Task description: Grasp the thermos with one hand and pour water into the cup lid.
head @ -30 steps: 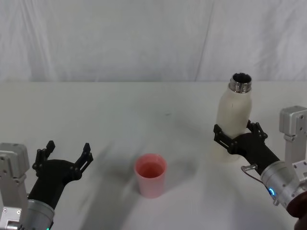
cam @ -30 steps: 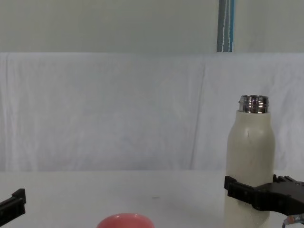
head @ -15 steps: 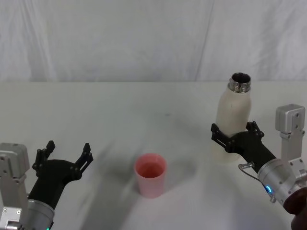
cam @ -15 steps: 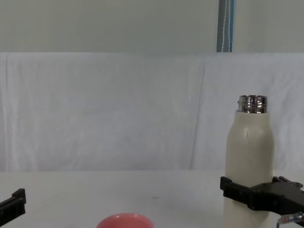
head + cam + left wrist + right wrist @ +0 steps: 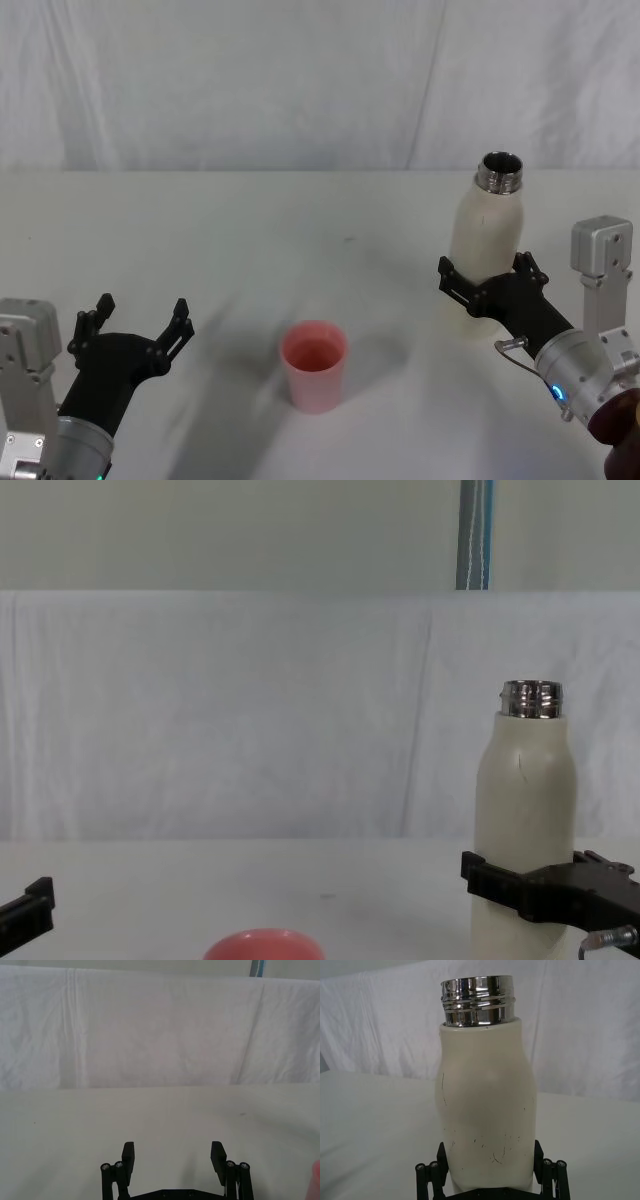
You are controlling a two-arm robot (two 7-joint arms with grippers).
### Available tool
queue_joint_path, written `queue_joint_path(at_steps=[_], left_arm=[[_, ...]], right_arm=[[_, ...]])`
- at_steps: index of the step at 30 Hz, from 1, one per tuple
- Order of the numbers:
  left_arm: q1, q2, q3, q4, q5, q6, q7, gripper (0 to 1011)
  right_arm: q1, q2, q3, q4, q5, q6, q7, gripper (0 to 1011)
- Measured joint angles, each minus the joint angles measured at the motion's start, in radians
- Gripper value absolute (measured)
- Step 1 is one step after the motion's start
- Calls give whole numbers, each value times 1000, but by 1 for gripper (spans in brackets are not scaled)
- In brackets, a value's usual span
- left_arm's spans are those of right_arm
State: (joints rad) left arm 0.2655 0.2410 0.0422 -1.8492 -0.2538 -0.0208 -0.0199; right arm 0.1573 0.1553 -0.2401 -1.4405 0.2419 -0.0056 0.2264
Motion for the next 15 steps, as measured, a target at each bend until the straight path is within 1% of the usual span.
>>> queue_joint_path(at_steps=[4,8,15], left_arm=[[0,0,0,0,0,0,0,1001],[0,0,0,0,0,0,0,1001],[0,0,0,0,0,0,0,1001]], right_arm=[[0,0,0,-1,0,0,0,1001],[-1,0,1,-1,0,0,-1,963],[-1,1,1,-2,0,1,-1,959]])
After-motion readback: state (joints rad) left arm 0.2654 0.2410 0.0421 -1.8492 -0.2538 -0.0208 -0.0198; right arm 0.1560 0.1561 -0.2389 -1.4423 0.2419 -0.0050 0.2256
